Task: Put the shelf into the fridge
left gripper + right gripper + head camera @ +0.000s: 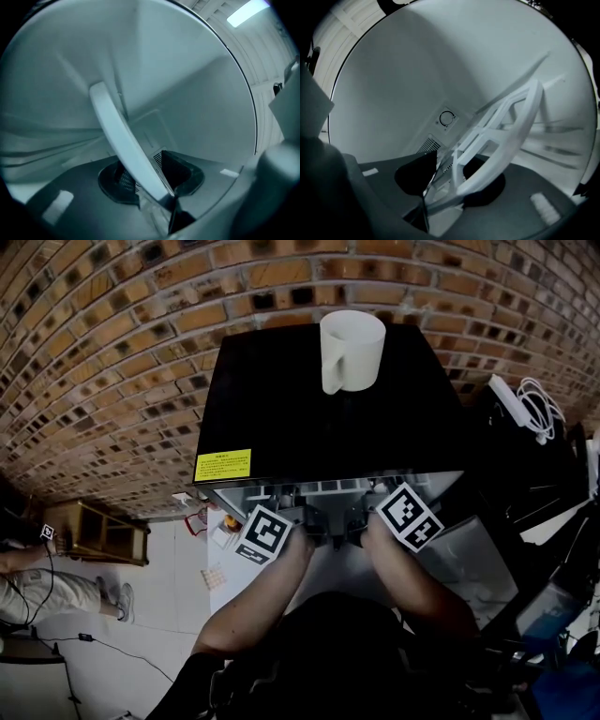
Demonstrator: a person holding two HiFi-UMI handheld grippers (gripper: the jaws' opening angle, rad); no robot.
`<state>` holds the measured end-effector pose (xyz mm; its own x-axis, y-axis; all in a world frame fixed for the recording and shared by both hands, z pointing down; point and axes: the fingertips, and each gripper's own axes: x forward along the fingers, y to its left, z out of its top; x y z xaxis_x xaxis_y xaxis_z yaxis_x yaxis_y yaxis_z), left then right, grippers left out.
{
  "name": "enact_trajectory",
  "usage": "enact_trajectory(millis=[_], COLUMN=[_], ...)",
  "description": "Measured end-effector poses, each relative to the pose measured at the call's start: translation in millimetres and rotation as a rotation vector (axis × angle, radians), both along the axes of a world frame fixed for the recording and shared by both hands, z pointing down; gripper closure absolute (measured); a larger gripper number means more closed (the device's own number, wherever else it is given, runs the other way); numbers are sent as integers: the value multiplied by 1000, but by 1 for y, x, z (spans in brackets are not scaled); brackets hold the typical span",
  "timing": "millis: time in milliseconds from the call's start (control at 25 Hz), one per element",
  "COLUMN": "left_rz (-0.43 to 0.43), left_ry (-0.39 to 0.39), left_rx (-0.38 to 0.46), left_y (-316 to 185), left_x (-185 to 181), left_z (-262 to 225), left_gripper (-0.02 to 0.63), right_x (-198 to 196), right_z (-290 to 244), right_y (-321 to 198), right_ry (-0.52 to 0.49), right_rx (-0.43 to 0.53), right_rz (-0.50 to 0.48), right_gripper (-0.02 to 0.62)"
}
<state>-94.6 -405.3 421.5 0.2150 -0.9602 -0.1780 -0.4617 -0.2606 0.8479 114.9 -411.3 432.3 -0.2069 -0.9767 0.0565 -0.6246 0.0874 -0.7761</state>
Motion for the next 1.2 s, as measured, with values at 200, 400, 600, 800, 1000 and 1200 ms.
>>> enact_trajectory(millis=[200,400,600,800,1000,1200], left_rz=[-2,-25,-31,-29,29,77], left_ry=[-11,-9,-22,-32,2,-28], left_rx=[-2,0,-2,-3,38,13], left_y=[-5,-9,-11,-11,-10,0], left_x=[1,-1,-3,-3,1,8], left_z=[0,0,0,0,-1,1], left_gripper=[486,485,482,479,457,456], right_x=[1,0,-1,-1,-4,-10], right_z=[0,0,0,-1,3,2], right_y=[-5,-9,-12,-12,-11,-3], right_ry=[5,7,11,13,-50,-46], right_rx=[2,3,6,7,-5,-2], right_rz=[-2,1,2,-5,-53,-92], right_gripper=[412,411,411,411,410,400])
